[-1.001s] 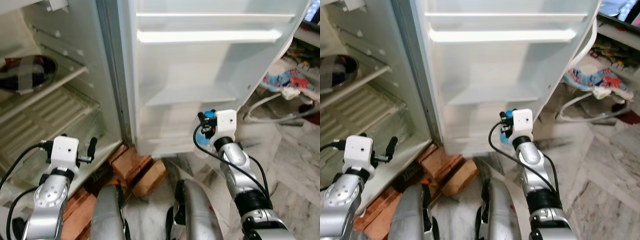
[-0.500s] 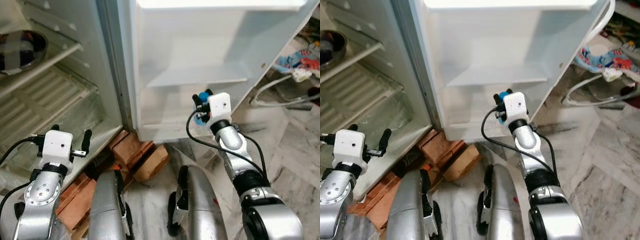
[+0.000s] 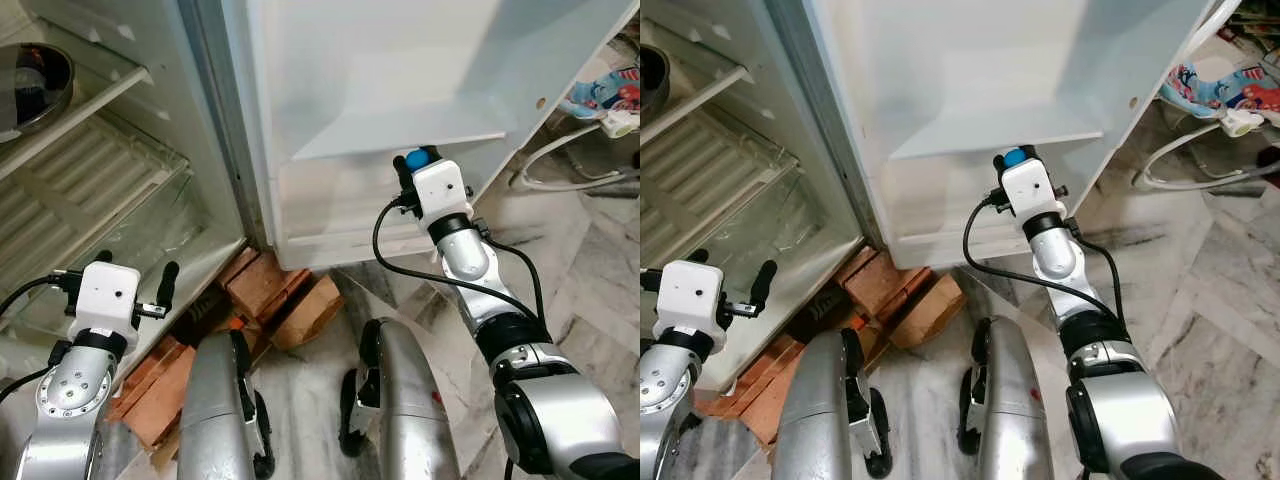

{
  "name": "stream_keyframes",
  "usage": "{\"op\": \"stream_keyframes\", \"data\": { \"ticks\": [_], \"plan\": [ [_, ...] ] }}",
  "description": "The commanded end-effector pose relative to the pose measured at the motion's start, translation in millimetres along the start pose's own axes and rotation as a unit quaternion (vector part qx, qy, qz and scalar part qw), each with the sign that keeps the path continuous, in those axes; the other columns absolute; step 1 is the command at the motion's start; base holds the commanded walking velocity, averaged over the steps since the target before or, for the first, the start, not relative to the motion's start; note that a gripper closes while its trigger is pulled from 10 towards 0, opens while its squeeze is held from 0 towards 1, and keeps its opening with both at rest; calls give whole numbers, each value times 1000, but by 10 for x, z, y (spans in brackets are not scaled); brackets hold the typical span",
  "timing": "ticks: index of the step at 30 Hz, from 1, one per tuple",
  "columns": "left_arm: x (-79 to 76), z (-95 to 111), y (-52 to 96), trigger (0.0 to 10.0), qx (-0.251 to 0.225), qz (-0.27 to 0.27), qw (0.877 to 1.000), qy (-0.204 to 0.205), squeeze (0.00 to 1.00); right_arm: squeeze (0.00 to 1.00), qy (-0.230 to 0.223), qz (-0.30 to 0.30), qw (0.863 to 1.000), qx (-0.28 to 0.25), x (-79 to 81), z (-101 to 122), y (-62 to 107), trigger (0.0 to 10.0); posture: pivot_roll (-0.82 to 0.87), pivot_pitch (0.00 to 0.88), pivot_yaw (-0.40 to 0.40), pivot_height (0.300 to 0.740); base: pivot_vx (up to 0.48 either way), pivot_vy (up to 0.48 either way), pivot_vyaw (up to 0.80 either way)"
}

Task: Restocking fridge

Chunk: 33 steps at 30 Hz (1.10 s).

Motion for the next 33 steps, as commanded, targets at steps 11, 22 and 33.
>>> {"op": "stream_keyframes", "data": {
  "ticks": [11,22,33],
  "plan": [
    [11,14,-17,10000,5,-7,1000,-15,0,0,-27,35,998,51,129,-230,116,10000,218,247,9,547,0,0,0],
    [-22,31,-56,10000,2,-12,1000,-16,0,0,-10,-43,984,170,-100,-604,295,10000,216,237,10,547,0,0,0],
    [-27,45,-55,10000,1,-15,1000,-19,0,0,-75,-88,963,244,-106,-828,477,10000,222,243,12,547,0,0,0]
  ]
}}
Point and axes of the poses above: a point about 5 cm out from each wrist's last joint towards the gripper, its own y axis pointing back from the gripper into the wrist, its own z axis along the axis of the wrist's last joint, x = y × z, the point moved 2 cm from there along -y, pointing out of the wrist towards the gripper, and after that the axes turned 6 degrees about y, right-handed, at the moved point
